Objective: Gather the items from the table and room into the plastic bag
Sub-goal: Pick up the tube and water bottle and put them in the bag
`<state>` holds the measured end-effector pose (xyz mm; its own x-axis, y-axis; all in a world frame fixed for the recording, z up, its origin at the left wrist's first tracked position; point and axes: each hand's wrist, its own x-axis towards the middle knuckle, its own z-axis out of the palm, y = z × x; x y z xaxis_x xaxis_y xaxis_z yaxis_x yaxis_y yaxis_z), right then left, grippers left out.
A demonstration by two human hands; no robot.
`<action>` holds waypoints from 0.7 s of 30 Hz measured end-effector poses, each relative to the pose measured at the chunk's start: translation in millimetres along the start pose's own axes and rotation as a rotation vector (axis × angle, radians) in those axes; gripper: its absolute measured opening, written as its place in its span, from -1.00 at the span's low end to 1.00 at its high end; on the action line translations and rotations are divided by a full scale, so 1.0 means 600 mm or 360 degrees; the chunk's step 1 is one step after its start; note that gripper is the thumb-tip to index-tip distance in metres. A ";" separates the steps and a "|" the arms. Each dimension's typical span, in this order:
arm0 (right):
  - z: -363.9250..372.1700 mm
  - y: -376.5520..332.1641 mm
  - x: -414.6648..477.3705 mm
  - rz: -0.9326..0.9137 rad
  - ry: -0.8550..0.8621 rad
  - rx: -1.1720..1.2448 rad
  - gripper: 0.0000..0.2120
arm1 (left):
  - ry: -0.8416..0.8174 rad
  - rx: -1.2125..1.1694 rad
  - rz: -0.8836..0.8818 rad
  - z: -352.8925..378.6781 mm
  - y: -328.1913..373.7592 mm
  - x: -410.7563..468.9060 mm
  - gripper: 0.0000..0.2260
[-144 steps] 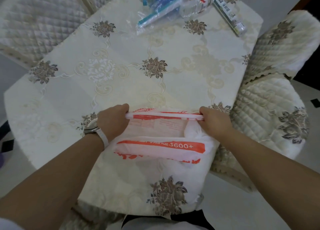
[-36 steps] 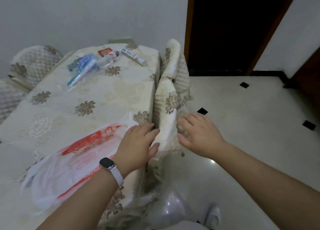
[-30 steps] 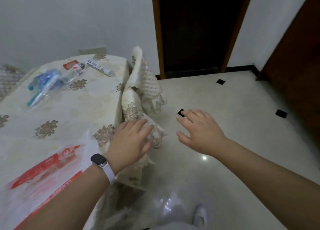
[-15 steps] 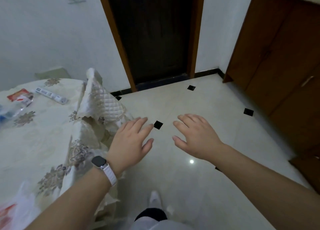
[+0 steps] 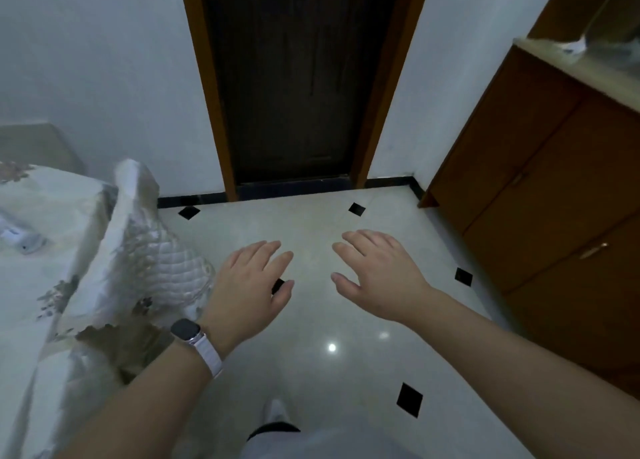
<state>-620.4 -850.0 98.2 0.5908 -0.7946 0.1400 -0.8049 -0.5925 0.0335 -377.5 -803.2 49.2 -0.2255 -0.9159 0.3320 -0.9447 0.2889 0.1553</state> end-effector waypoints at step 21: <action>0.116 0.197 0.545 -0.0262 -0.0062 0.0262 -0.43 | -0.0109 0.0295 -0.0324 0.082 -0.270 0.413 -0.57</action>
<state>-518.5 -1189.4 78.9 0.7177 -0.6880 0.1078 -0.6792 -0.7257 -0.1098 -291.8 -1090.6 60.3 -0.0361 -0.9684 0.2468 -0.9982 0.0467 0.0373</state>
